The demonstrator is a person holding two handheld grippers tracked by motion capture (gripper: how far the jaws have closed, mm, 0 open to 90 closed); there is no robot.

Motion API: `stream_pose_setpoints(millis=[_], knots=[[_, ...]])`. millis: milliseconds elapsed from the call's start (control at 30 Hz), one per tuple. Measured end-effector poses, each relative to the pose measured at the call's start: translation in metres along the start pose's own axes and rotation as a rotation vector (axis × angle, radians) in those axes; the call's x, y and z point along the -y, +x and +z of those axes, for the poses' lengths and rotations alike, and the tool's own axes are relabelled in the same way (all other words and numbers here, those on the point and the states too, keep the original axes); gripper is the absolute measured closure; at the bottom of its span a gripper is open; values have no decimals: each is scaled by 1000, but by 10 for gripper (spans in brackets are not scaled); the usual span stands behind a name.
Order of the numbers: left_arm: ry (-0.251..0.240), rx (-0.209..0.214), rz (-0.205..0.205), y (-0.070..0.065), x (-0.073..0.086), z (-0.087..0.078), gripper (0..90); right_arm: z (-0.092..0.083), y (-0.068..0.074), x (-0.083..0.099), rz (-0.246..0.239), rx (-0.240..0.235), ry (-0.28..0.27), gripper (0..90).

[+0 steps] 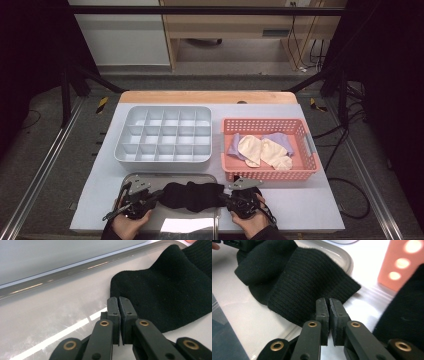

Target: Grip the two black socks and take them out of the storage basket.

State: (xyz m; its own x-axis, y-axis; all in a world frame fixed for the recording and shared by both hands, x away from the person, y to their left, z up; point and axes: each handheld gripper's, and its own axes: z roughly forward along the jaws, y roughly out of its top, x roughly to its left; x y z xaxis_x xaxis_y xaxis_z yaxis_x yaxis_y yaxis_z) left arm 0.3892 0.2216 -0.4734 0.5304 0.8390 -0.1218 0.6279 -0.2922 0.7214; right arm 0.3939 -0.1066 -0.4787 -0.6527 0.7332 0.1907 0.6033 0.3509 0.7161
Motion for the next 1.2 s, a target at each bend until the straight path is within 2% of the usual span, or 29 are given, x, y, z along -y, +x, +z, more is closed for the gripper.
stream_pose_setpoints(millis=[167, 333, 433, 600, 700, 833, 900, 1033, 1200], knots=[[-18, 14, -15, 4, 2, -11, 874, -21, -3, -1, -3, -1, -21, 869], [-36, 24, -22, 8, 5, -25, 874, -41, -4, 5, -11, -2, -13, 868], [-13, 22, -13, 9, 5, -23, 874, -40, -7, 7, -8, 0, 19, 866], [31, 2, 12, 9, 6, -17, 866, -29, -9, 9, -15, 17, 62, 858], [18, -7, 23, 10, 6, -16, 811, -25, -7, 8, -27, 21, 56, 827], [-9, -14, 46, 9, 3, -18, 687, -30, -2, 5, -48, 16, 4, 770], [-8, -18, 59, 9, 2, -15, 657, -33, 1, 2, -49, 10, -33, 742], [16, -30, 67, 8, -1, -7, 666, -27, 15, -4, -62, -43, -67, 731], [26, -29, 52, 8, -1, -4, 784, -6, 39, -6, -91, -137, -46, 690]])
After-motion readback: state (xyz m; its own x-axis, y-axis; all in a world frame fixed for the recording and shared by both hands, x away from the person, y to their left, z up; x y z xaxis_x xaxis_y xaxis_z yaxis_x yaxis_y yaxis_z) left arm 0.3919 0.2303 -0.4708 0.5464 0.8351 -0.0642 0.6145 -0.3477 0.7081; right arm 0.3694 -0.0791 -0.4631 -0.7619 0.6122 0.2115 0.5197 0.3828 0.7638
